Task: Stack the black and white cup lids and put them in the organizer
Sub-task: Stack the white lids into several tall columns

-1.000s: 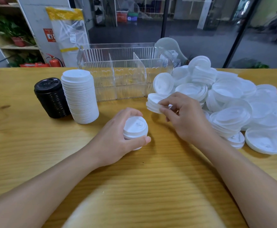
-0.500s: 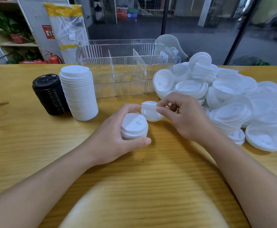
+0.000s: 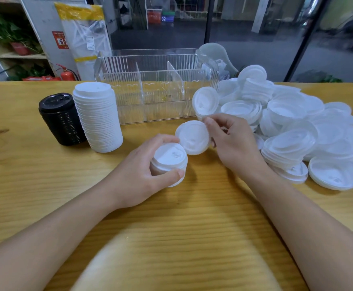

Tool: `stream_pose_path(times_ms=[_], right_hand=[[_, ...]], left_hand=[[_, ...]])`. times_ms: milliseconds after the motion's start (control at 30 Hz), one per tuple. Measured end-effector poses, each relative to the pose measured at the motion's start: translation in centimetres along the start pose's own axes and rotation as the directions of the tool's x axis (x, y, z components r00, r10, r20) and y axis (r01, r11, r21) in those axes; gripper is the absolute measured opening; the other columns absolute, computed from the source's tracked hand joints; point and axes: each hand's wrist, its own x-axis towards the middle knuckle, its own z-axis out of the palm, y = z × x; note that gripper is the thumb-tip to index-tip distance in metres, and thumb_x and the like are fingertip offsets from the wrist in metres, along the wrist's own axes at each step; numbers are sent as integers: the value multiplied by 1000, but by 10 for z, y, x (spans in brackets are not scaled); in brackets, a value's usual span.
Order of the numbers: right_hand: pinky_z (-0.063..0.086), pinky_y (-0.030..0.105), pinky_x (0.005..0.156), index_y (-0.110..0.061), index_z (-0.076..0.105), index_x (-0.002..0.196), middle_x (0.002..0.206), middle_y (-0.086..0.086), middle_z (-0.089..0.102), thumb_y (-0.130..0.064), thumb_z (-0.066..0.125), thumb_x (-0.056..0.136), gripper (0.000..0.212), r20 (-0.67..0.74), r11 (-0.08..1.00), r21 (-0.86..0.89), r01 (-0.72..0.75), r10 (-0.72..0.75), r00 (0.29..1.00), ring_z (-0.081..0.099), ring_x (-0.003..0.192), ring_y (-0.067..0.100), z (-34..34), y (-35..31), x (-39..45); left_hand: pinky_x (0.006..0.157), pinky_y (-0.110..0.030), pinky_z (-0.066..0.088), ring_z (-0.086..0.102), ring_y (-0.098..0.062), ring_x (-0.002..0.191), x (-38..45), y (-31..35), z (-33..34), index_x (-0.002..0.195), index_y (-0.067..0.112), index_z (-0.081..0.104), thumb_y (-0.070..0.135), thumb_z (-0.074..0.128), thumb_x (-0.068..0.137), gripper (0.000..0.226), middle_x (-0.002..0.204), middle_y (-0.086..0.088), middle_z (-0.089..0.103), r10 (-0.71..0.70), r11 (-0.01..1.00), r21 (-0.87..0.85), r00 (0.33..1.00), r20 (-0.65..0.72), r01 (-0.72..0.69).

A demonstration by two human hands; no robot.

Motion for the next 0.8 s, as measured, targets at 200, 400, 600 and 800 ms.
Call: stream_pose_path(times_ms=[200, 400, 600, 800], right_hand=[[46, 8, 78, -29, 71, 130, 118, -18, 69, -53, 76, 97, 41, 0, 965, -255, 54, -56, 998, 65, 95, 0, -1, -3, -7], [48, 31, 107, -25, 66, 141, 131, -11, 59, -62, 76, 92, 62, 77, 913, -385, 138, -117, 990, 57, 119, 9, 9, -5, -9], [45, 39, 110, -21, 66, 140, 136, -2, 64, -71, 58, 100, 65, 6, 862, -492, 120, -134, 991, 56, 128, 21, 27, -14, 10], [52, 44, 93, -19, 70, 123, 114, 2, 66, -73, 65, 92, 63, 12, 793, -604, 80, -92, 996, 62, 106, 26, 39, -11, 17]], left_hand=[[108, -29, 46, 57, -2, 134, 0, 0, 0, 148, 52, 52, 54, 82, 92, 63, 143, 23, 61, -4, 1000, 12, 1000, 4, 4], [99, -25, 49, 62, -2, 124, 1, 2, -1, 143, 48, 52, 51, 86, 89, 64, 133, 22, 66, -27, 1000, -8, 1000, -6, 27], [92, -29, 53, 68, -9, 111, 2, 4, -1, 137, 37, 53, 42, 90, 88, 62, 123, 15, 70, -47, 997, -57, 999, -5, 46], [92, -29, 54, 69, -10, 110, 3, 3, -1, 136, 38, 52, 41, 90, 89, 61, 122, 16, 70, -39, 998, -54, 999, 2, 39]])
